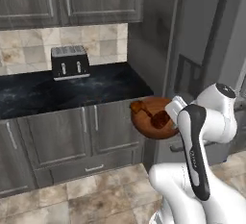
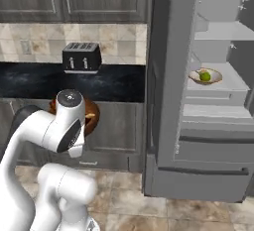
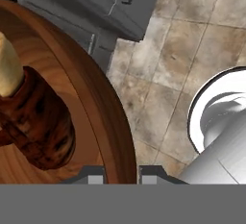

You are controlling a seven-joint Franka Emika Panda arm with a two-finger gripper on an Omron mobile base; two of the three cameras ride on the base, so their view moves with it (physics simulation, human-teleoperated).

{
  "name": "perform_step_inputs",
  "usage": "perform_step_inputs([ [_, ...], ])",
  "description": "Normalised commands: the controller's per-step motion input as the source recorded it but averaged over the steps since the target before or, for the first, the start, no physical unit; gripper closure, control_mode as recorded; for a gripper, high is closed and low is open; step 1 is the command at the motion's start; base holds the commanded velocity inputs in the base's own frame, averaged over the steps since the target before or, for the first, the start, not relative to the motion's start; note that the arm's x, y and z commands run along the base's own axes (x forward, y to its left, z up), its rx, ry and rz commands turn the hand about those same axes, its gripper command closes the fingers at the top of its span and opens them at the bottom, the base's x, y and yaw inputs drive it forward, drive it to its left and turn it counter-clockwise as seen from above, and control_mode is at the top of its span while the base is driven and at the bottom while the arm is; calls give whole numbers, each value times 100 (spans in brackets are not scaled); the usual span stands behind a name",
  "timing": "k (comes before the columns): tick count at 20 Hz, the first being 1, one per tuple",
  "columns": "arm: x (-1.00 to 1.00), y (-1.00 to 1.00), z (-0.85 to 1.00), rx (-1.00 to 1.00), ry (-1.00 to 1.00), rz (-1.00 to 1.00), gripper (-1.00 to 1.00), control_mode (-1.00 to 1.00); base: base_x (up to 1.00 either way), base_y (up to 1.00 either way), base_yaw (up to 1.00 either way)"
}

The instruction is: Place the bowl with the onion and lime on the second highest shelf of the fridge. Place the bowl with the steak and chicken drumstick on the top shelf of the fridge.

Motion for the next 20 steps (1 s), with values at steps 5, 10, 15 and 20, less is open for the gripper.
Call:
perform_step_inputs([
  [5,0,0,0,0,0,0,100,100,-62,-50,-57],
  [10,0,0,0,0,0,0,100,100,12,-100,-36],
  [15,0,0,0,0,0,0,100,100,80,-100,-21],
  [20,0,0,0,0,0,0,100,100,100,-66,1],
])
